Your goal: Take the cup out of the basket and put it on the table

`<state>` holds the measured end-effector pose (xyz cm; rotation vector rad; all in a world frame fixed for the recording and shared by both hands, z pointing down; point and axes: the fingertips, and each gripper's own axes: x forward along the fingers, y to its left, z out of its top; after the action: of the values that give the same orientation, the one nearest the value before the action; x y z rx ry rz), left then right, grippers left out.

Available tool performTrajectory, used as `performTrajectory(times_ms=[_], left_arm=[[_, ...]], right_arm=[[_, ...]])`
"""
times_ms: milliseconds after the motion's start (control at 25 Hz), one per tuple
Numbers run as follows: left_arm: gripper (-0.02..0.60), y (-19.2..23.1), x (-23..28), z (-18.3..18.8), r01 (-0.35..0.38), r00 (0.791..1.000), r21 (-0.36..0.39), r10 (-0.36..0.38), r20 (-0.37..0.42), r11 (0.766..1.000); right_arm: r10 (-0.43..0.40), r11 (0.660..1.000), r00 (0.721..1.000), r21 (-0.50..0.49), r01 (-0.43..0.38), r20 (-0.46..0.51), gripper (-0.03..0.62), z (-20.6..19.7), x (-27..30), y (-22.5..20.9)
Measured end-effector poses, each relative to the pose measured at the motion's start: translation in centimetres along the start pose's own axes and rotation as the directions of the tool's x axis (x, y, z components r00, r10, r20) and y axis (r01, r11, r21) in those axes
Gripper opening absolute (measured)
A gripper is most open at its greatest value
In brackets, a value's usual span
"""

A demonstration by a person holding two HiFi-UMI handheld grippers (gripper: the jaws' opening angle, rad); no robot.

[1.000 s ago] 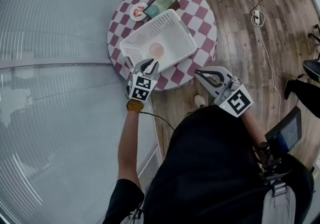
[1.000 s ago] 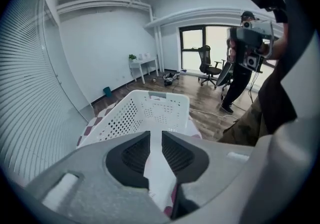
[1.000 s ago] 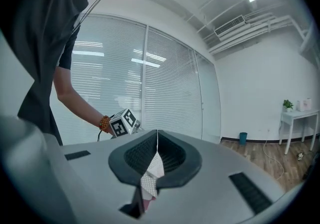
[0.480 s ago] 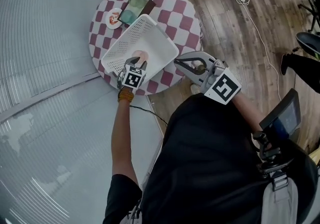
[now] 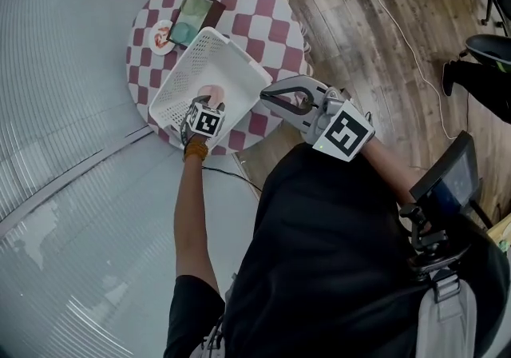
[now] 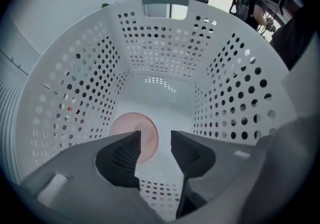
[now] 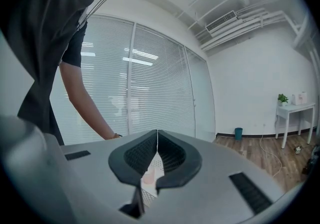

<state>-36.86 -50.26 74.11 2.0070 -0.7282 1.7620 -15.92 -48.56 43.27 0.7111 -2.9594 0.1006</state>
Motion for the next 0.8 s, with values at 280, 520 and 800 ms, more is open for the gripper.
performTrajectory(times_ms=[280,520,800], left_arm=[[0.172,-0.2,1.6,-0.4,0.026,0.999,0.032,-0.024,-0.043,0.999],[0.172,-0.3,2.1,0.4,0.033,0.998,0.076,-0.029,-0.051,0.997],[0.170,-0.4,3.0,0.0,0.045,0.996,0.081,-0.038,-0.080,0.996]], right_arm=[[-0.005,1.000,1.000,0.015,0.005,-0.009,0.012,-0.4,-0.1,-0.2],[-0.017,0.999,1.000,0.032,0.017,-0.009,0.012,-0.7,-0.4,-0.8],[-0.035,0.999,0.999,0.036,0.035,-0.008,0.012,-0.8,-0.7,-1.2]])
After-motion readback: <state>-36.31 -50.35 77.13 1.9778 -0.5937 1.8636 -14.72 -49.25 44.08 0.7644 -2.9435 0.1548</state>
